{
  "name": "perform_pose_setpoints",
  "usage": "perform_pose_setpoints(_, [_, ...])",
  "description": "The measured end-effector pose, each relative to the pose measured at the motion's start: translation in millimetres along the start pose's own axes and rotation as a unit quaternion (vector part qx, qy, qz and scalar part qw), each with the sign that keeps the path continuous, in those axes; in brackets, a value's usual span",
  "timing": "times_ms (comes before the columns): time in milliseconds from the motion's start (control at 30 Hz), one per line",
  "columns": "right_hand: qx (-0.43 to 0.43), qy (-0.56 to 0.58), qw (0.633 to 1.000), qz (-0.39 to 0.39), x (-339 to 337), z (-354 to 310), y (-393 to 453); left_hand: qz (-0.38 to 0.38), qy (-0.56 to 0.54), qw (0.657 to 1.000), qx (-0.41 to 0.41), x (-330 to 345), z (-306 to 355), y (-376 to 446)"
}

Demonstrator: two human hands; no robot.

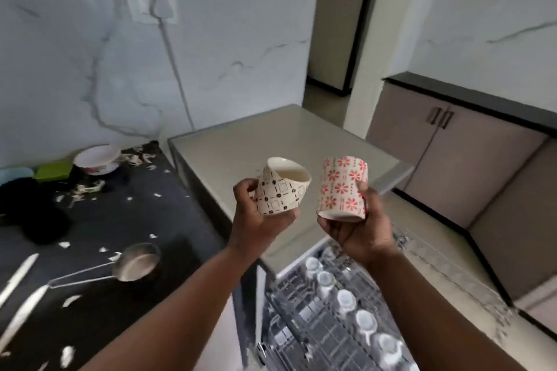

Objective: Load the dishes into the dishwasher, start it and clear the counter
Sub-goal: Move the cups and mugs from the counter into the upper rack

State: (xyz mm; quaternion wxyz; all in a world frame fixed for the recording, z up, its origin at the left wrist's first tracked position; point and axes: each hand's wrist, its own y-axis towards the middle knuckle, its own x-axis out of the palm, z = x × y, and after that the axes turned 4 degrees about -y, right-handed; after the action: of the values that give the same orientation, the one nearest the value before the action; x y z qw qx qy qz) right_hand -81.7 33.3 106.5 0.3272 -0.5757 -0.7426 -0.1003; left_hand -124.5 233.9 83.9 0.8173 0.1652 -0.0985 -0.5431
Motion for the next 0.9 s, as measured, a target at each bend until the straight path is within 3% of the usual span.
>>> perform_pose_setpoints(267, [0.027,0.089,0.992,0.090,-184,-24,-83,-0.146,-0.006,0.977,-0.155,131,-6,-90])
perform_pose_setpoints(433, [0.085,0.101,0.982,0.133,-232,-8,-111,-0.201,0.108,0.951,-0.211,148,-26,-105])
perform_pose_setpoints(567, [0.145,0.073,0.978,0.135,-247,14,-120,-0.211,0.254,0.907,-0.261,140,-45,-104])
perform_pose_setpoints(767, [0.261,-0.123,0.949,0.129,-245,49,-105,-0.175,0.336,0.873,-0.306,116,-82,-98])
perform_pose_setpoints(900, [0.273,-0.365,0.884,0.105,-237,80,-82,-0.220,0.421,0.830,-0.293,116,-111,-86])
